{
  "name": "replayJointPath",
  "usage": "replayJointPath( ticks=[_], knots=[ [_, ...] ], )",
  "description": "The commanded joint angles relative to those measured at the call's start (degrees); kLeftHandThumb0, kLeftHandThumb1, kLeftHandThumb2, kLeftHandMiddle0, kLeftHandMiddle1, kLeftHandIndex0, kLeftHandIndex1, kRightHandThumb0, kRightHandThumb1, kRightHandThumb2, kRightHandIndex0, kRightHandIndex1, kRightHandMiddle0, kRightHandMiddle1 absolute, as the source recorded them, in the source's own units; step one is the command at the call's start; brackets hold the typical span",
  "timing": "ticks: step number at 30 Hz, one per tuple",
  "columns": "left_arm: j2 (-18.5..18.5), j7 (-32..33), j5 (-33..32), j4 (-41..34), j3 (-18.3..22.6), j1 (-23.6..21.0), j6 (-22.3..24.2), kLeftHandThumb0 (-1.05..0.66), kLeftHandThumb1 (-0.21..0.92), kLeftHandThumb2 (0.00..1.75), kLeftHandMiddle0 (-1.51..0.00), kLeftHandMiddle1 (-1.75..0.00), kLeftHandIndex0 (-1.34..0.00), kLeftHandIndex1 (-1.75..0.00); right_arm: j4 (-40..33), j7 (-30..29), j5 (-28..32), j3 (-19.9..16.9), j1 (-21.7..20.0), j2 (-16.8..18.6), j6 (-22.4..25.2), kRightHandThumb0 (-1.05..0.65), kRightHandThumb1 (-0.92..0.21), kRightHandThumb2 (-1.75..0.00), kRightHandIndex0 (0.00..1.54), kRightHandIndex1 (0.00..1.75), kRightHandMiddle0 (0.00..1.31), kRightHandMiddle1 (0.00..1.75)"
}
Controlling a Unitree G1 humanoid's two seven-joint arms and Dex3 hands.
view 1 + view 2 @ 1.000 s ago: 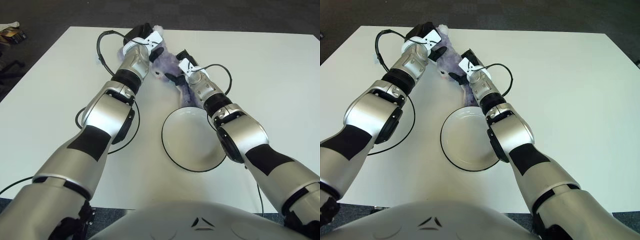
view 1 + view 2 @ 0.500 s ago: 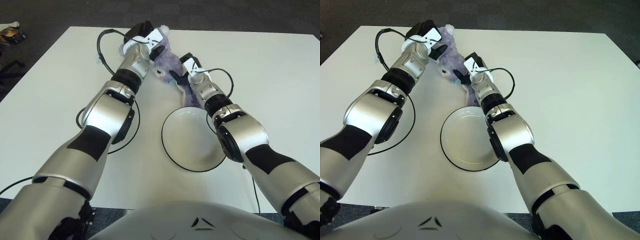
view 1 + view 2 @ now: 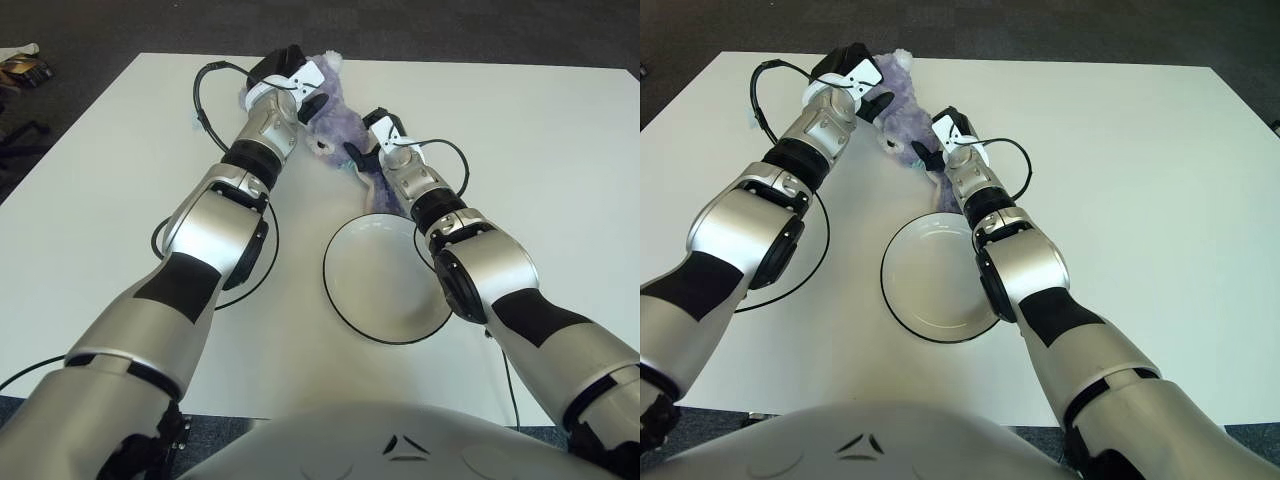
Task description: Put the doll into the plate.
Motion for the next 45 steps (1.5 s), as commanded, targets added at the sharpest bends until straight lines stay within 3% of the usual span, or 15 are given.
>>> replayJointPath(
  ticks=[1,12,27,37,42,45],
  knots=[
    [0.9,-0.7,0.4,-1.0,-0.3,0.8,-0.6,0.00,0.26,1.18,-0.77,-1.48,-0.65,-1.41,1.1,1.0,-0.1,0.1,2.3,-1.7,2.1,0.54,-0.15,-1.52,0.74,1.75,0.95,1.75],
    [2.9,-3.9,0.3,-3.1,-0.3,2.1,-2.8,0.00,0.27,1.16,-0.84,-1.41,-0.64,-1.40,-1.8,4.1,-1.3,1.2,2.0,-5.9,2.2,0.54,-0.15,-1.52,0.74,1.75,0.97,1.75],
    [5.1,-5.2,0.9,-7.3,-0.4,4.0,-3.8,0.00,0.22,1.23,-0.80,-1.45,-0.67,-1.44,-19.0,16.0,-5.5,7.3,8.9,-15.5,-1.1,0.54,-0.16,-1.51,0.74,1.75,0.93,1.75],
    [6.2,-4.2,1.2,-8.7,-0.5,4.8,-5.5,0.00,0.17,1.30,-0.82,-1.51,-0.70,-1.42,-27.2,19.5,-7.5,8.9,12.7,-19.2,-2.2,0.54,-0.15,-1.52,0.74,1.75,0.93,1.75],
    [6.9,-2.3,2.1,-8.3,-1.0,5.2,-8.2,0.00,0.19,1.26,-0.81,-1.54,-0.74,-1.32,-30.9,23.6,-7.1,8.8,14.1,-21.3,-2.5,0.54,-0.15,-1.52,0.75,1.75,0.93,1.75],
    [7.2,-1.7,2.5,-7.9,-1.3,5.3,-10.0,-0.01,0.33,1.07,-0.74,-1.49,-0.69,-1.29,-33.9,25.5,-7.1,8.6,15.3,-22.4,-2.3,0.54,-0.14,-1.52,0.75,1.75,0.93,1.75]
  ],
)
